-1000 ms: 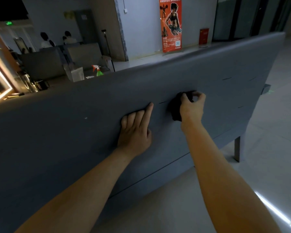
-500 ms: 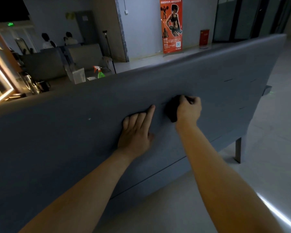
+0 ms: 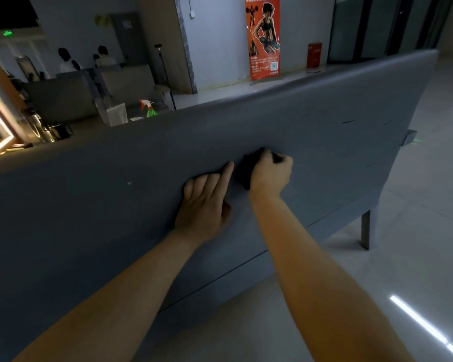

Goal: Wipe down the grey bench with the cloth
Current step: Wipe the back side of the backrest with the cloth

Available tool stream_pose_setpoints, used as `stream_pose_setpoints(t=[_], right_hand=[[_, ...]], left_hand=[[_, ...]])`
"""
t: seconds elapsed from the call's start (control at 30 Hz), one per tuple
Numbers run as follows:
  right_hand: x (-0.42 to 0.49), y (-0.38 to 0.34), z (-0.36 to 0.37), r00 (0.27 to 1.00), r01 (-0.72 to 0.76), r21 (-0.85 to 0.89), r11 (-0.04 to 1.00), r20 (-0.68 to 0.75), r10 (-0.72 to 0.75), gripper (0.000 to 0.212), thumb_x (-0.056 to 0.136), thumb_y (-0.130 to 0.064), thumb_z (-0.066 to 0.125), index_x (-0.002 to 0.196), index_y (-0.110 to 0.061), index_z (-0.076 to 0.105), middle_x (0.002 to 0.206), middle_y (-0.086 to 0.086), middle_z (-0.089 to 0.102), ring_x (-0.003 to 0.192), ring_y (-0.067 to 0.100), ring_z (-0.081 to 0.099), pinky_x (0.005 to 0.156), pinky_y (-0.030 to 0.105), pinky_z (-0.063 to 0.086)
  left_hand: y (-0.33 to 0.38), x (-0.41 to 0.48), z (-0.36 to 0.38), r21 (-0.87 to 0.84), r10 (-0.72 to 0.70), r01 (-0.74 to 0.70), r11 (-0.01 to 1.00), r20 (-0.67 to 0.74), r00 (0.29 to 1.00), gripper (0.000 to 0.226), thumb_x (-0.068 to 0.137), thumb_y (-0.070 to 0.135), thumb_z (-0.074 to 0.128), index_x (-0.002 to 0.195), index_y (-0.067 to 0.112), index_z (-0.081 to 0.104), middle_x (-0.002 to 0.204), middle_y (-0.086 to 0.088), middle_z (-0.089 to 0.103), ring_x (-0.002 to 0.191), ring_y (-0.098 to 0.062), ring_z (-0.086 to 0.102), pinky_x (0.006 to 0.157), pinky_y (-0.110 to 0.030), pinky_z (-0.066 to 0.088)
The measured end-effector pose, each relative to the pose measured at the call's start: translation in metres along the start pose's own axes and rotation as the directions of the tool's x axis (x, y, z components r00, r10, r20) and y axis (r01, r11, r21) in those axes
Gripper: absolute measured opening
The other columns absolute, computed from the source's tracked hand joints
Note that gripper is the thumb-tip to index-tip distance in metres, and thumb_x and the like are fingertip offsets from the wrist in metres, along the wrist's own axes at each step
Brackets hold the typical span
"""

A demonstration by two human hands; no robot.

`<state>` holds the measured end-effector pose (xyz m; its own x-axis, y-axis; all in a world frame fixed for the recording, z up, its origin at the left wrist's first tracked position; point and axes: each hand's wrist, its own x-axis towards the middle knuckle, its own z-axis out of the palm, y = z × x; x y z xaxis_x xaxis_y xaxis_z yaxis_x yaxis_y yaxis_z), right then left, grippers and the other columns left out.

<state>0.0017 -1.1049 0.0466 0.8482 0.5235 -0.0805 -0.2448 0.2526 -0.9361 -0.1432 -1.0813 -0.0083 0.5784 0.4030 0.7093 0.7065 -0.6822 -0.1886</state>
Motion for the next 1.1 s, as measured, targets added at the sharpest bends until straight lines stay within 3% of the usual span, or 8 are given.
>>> stream_pose_setpoints(t=[0.17,0.27,0.4,0.53,0.63,0.8,0.97,1.1], right_hand=[[0.012,-0.012,0.008,0.986,-0.137,0.100,0.985,-0.083,0.146,0.024,0.105,-0.037,0.050,0.114,-0.014,0.048,0.091,-0.004,0.053,0.075,0.008,0.054,0.057,0.025,0.042],[-0.021,-0.004,0.021,0.995,-0.099,0.014,0.995,0.013,0.098,0.025,0.107,-0.037,0.043,0.114,-0.013,0.044,0.087,-0.003,0.055,0.072,0.010,0.056,0.053,0.025,0.041],[-0.045,0.006,0.023,0.989,-0.058,-0.048,0.997,0.133,0.064,0.021,0.108,-0.035,0.043,0.114,-0.015,0.043,0.087,-0.004,0.056,0.070,0.006,0.055,0.051,0.018,0.037],[-0.021,-0.007,0.020,0.991,-0.131,0.075,0.989,0.028,0.129,0.021,0.107,-0.036,0.047,0.112,-0.015,0.045,0.091,-0.004,0.056,0.075,0.008,0.056,0.054,0.022,0.040],[-0.001,-0.014,0.020,0.979,-0.190,0.129,0.973,-0.043,0.197,0.018,0.107,-0.032,0.047,0.112,-0.015,0.045,0.094,-0.001,0.055,0.075,0.010,0.055,0.054,0.024,0.040],[0.041,-0.032,-0.003,0.941,-0.224,0.199,0.954,-0.211,0.265,0.029,0.109,-0.030,0.040,0.130,-0.009,0.042,0.121,0.011,0.056,0.078,0.018,0.050,0.062,0.029,0.039],[-0.003,-0.023,0.022,0.978,-0.173,0.134,0.976,-0.089,0.186,0.018,0.110,-0.034,0.037,0.117,-0.018,0.034,0.088,-0.001,0.046,0.070,0.013,0.050,0.050,0.027,0.036],[-0.046,-0.004,0.032,0.987,-0.128,0.058,0.990,0.102,0.122,0.014,0.109,-0.030,0.040,0.114,-0.018,0.035,0.093,0.003,0.056,0.074,0.015,0.057,0.053,0.024,0.040]], left_hand=[[0.002,0.003,0.004,0.046,-0.019,0.020,0.999,-0.020,1.000,0.085,0.082,0.020,0.064,0.158,0.012,0.028,0.117,0.001,0.050,0.110,-0.024,0.044,0.098,-0.042,0.028],[0.004,0.005,0.006,0.143,-0.063,0.070,0.987,-0.056,0.996,0.082,0.085,0.029,0.065,0.157,0.014,0.028,0.115,0.000,0.046,0.104,-0.023,0.041,0.093,-0.041,0.028],[0.005,0.003,0.007,0.184,-0.072,0.094,0.979,-0.121,0.990,0.073,0.094,0.044,0.045,0.155,0.008,0.027,0.110,-0.005,0.043,0.097,-0.025,0.041,0.090,-0.041,0.030],[0.004,0.002,0.004,0.064,-0.037,0.042,0.997,-0.071,0.997,0.093,0.080,0.022,0.073,0.158,0.013,0.022,0.110,0.002,0.048,0.103,-0.021,0.043,0.095,-0.038,0.028],[0.001,0.004,0.000,0.042,-0.025,0.025,0.999,-0.012,1.000,0.088,0.081,0.015,0.066,0.159,0.012,0.023,0.114,0.000,0.051,0.108,-0.023,0.044,0.097,-0.039,0.028],[0.004,0.000,-0.001,0.040,-0.057,0.058,0.998,-0.012,0.998,0.081,0.081,0.017,0.057,0.158,0.011,0.030,0.116,-0.001,0.052,0.108,-0.024,0.045,0.096,-0.042,0.031],[0.008,0.006,0.003,0.079,-0.077,0.079,0.994,-0.029,0.997,0.087,0.080,0.020,0.067,0.158,0.011,0.029,0.114,0.000,0.047,0.102,-0.023,0.038,0.094,-0.041,0.027],[0.008,0.007,0.005,0.046,-0.130,0.132,0.990,-0.042,0.991,0.074,0.093,0.043,0.043,0.158,0.011,0.024,0.118,-0.002,0.039,0.104,-0.024,0.038,0.095,-0.043,0.025]])
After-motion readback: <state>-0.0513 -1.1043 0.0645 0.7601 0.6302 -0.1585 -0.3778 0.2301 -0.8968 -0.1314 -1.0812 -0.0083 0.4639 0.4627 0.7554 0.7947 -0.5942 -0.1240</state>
